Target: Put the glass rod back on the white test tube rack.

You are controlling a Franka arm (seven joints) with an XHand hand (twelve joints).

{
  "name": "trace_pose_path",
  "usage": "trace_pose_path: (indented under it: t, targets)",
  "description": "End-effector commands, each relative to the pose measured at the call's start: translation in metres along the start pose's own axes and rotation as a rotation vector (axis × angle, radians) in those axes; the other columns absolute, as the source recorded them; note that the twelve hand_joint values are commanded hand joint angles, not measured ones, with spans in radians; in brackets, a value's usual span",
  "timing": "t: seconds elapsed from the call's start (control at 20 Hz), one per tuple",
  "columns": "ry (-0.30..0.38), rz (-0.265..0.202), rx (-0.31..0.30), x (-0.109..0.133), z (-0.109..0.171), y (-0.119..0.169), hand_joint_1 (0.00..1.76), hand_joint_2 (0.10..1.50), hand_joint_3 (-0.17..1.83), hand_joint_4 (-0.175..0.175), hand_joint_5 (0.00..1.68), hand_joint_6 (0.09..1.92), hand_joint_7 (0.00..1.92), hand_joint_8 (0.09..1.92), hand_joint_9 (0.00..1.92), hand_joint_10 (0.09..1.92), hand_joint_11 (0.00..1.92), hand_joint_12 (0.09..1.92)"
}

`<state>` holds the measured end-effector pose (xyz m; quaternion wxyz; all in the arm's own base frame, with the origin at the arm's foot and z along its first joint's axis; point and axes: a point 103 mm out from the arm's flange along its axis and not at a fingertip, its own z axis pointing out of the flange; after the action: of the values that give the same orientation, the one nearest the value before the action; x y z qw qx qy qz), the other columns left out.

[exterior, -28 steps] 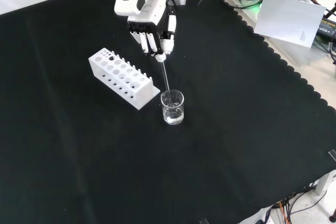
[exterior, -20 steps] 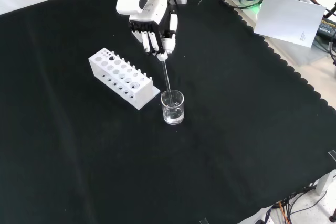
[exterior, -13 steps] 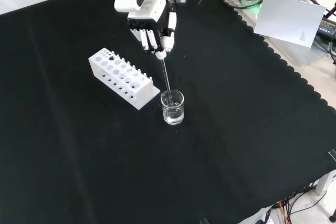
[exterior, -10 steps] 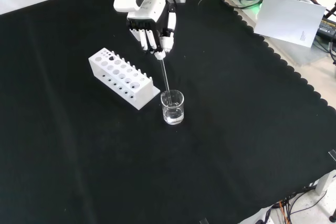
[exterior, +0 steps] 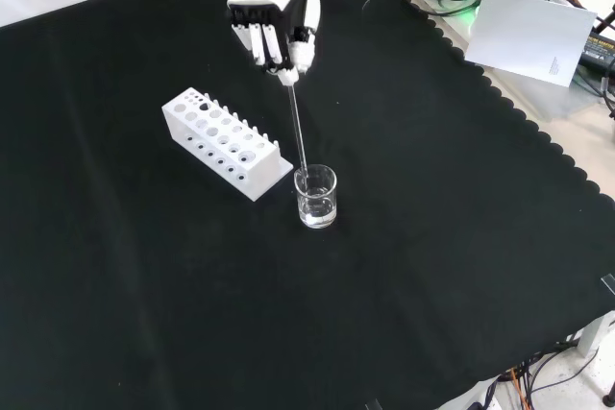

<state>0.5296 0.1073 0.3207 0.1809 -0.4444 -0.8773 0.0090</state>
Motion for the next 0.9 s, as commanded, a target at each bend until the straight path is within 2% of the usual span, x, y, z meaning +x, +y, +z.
trace_pose_path:
  t: [0.05,0.45,0.9]
  targets:
    - [0.009,0.000,-0.027,-0.001,-0.015,-0.006,1.30,1.14,-0.17,-0.175,1.37,0.09,1.02,1.27,1.60,1.05,1.59,0.96]
    - [0.017,0.009,-0.058,-0.003,-0.029,-0.010,1.30,1.14,-0.17,-0.175,1.37,0.09,1.02,1.27,1.60,1.05,1.59,0.96]
    - [0.022,0.040,-0.064,-0.021,-0.034,-0.006,1.30,1.14,-0.17,-0.175,1.37,0.09,1.02,1.27,1.60,1.05,1.59,0.96]
